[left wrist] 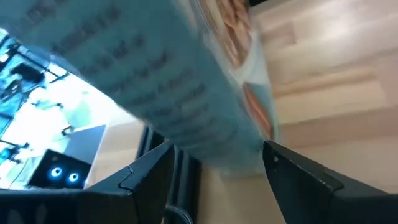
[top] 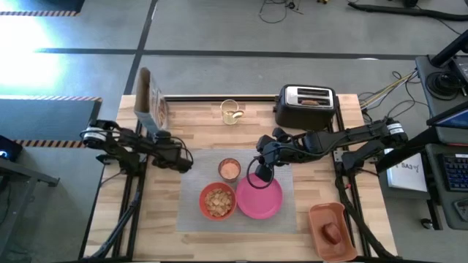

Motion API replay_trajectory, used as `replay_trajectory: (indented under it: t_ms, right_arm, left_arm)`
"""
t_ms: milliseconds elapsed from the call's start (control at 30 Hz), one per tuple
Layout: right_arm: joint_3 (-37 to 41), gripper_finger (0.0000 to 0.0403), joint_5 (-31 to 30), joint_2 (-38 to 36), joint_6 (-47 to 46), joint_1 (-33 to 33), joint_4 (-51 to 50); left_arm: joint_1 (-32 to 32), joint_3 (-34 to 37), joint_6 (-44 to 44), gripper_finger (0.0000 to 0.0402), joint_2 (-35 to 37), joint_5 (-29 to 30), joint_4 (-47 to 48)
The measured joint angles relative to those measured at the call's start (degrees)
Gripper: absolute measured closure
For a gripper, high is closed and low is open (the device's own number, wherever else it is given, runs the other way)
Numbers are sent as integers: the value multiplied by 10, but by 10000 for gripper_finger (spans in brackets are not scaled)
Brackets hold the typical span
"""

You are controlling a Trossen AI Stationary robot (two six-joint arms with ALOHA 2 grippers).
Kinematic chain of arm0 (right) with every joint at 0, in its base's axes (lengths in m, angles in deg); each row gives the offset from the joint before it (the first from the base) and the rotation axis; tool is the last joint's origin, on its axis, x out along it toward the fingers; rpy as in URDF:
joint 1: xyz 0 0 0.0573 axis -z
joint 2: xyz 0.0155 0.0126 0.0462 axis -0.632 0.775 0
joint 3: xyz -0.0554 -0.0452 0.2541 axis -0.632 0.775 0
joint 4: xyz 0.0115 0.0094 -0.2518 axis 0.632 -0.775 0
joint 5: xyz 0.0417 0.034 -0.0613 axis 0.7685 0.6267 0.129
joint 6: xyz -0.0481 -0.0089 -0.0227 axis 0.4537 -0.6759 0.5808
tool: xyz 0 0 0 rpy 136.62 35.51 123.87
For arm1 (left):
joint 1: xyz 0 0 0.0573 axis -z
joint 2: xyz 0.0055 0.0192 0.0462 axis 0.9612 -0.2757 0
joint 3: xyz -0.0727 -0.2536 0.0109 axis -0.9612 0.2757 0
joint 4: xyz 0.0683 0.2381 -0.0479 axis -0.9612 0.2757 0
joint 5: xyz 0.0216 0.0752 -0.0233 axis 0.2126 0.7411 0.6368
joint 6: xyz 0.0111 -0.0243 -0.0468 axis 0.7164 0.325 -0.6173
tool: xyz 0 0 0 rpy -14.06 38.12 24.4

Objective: Arrange a breakfast setting
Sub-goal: Pour the cereal from the blue cereal box into the orange bowl, then put the brown toasted bread on the pink plate

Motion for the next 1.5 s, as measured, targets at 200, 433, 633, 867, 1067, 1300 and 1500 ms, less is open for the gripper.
replay_trajectory:
  t_ms: [200, 433, 633, 867, 1067, 1300, 1500]
  right_arm:
    - [0, 280, 0, 0, 0, 0, 0]
    - [0, 280, 0, 0, 0, 0, 0]
    - [0, 280, 0, 0, 0, 0, 0]
    - [0, 280, 0, 0, 0, 0, 0]
    - [0, 280, 0, 0, 0, 0, 0]
    - [0, 280, 0, 0, 0, 0, 0]
    - [0, 280, 0, 0, 0, 0, 0]
  left_arm:
    - [8, -6, -5, 174, 9, -6, 4]
    - [0, -6, -22, 163, 34, 8, 11]
    - [10, -19, 1, 123, 43, -21, 7]
    - [16, -34, 63, 77, 42, -91, -15]
    - [52, -53, 125, 79, 41, -140, -15]
    - [140, -91, 115, 91, 43, -104, -14]
    - [196, -141, 139, 93, 43, -77, -21]
